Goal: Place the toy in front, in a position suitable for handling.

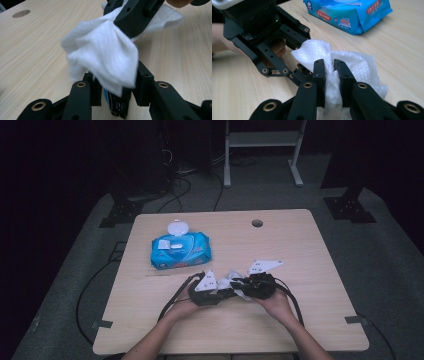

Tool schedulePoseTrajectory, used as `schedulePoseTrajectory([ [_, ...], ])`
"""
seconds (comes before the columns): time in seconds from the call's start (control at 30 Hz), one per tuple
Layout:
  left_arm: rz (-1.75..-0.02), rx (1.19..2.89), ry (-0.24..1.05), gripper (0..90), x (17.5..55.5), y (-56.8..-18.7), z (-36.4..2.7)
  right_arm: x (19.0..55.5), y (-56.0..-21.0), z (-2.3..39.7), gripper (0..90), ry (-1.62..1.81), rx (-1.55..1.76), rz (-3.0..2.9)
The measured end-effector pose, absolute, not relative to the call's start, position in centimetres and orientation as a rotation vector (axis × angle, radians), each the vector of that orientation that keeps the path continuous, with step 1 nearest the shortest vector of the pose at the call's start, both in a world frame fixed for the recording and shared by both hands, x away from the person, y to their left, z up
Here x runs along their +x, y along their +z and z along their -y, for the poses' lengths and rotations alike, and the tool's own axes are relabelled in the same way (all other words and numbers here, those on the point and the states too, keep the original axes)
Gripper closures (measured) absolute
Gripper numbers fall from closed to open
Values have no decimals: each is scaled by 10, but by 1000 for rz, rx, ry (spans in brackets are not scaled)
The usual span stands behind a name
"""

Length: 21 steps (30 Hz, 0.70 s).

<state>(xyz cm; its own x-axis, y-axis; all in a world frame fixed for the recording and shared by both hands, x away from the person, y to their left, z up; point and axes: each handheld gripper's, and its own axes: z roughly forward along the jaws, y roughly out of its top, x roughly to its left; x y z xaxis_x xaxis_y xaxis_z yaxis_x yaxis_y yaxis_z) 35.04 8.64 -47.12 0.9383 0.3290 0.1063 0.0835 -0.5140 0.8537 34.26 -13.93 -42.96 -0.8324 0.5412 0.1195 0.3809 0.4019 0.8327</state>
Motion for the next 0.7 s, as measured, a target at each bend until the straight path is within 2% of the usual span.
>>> schedulePoseTrajectory([
  [0.33,-302,2097,309,647,351,-471,-88,342,-424,184,794,1220,891,-2358],
  [0.6,-304,2093,316,643,350,-471,-87,340,-429,151,793,1348,823,-2445],
  [0.7,-299,2092,317,643,350,-470,-88,344,-428,161,793,1332,852,-2426],
])
